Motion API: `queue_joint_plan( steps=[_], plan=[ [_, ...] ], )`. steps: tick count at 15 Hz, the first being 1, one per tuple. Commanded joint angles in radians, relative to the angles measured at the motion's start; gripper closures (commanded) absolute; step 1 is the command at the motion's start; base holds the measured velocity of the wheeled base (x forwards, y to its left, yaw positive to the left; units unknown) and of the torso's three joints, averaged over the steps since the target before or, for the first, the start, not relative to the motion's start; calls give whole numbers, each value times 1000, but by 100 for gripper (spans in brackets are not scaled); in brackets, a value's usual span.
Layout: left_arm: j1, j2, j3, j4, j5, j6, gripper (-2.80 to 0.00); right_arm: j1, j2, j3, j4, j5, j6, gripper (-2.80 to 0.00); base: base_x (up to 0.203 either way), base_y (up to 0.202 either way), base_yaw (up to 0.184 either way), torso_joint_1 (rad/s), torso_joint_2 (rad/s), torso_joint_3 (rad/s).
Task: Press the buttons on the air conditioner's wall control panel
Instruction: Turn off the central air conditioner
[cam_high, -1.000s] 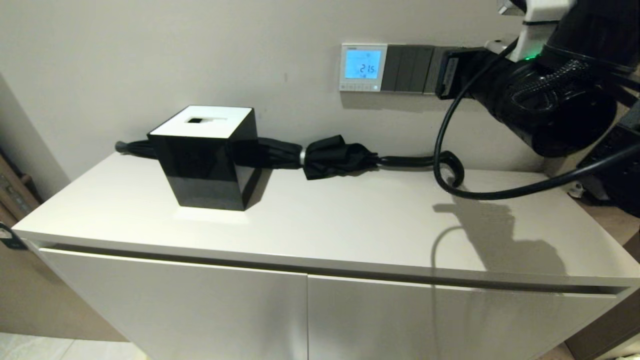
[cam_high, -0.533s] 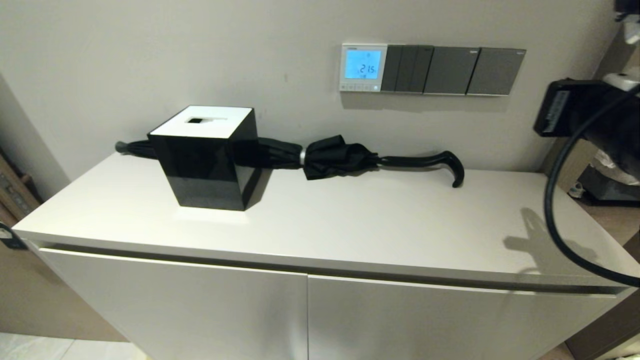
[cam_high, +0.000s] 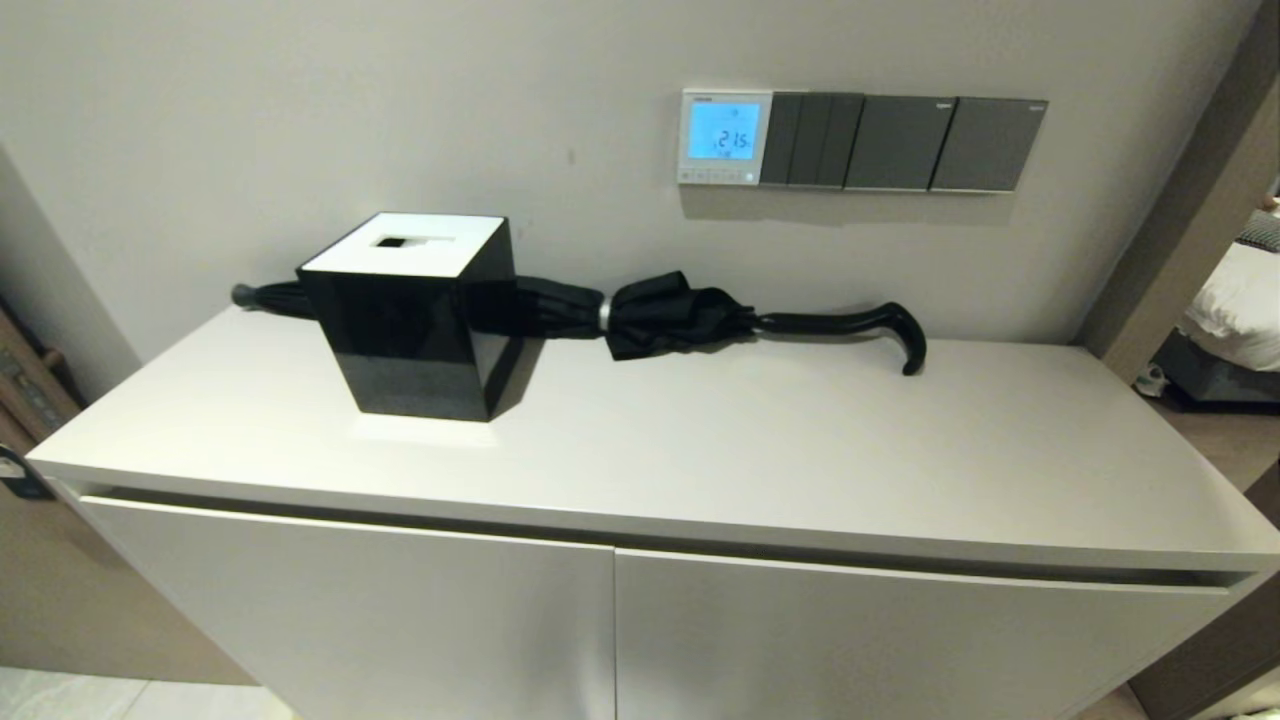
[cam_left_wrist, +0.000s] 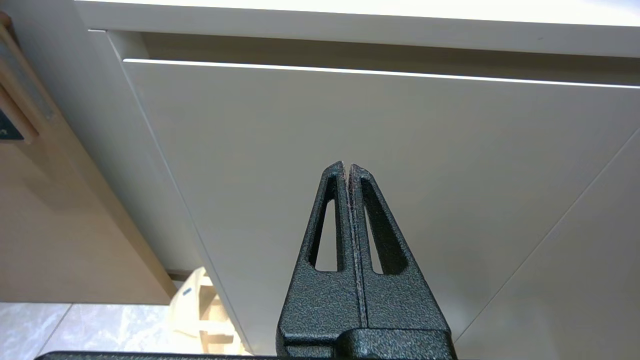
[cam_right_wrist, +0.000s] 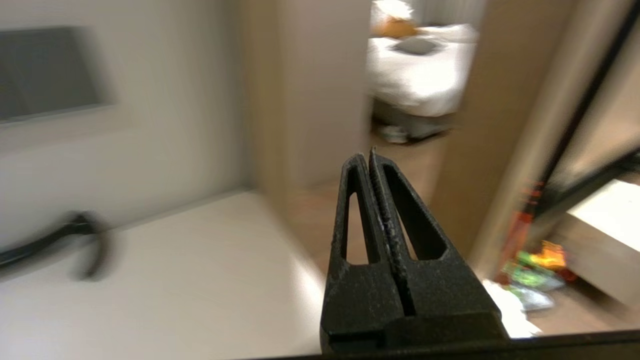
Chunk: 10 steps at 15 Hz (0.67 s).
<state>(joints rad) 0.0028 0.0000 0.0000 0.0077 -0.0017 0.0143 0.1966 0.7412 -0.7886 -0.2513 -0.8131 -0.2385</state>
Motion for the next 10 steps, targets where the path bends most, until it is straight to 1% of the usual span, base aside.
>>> queue_joint_plan(
  steps=[1,3,4,6,8,9,10],
  plan=[
    [0,0,0,0,0,0,0,-119,-202,17,134,34,-2,0,0,0,0,0,0,0],
    [0,0,0,0,0,0,0,-198,-304,64,242,109,-2,0,0,0,0,0,0,0],
    [0,0,0,0,0,0,0,-217,-342,125,264,135,-1,0,0,0,0,0,0,0],
    [0,0,0,0,0,0,0,-242,-420,244,280,155,-2,0,0,0,0,0,0,0],
    [0,0,0,0,0,0,0,-257,-444,354,274,180,18,0,0,0,0,0,0,0],
    [0,0,0,0,0,0,0,-259,-445,400,257,232,55,0,0,0,0,0,0,0],
    [0,0,0,0,0,0,0,-260,-445,448,222,322,91,0,0,0,0,0,0,0]
  ],
)
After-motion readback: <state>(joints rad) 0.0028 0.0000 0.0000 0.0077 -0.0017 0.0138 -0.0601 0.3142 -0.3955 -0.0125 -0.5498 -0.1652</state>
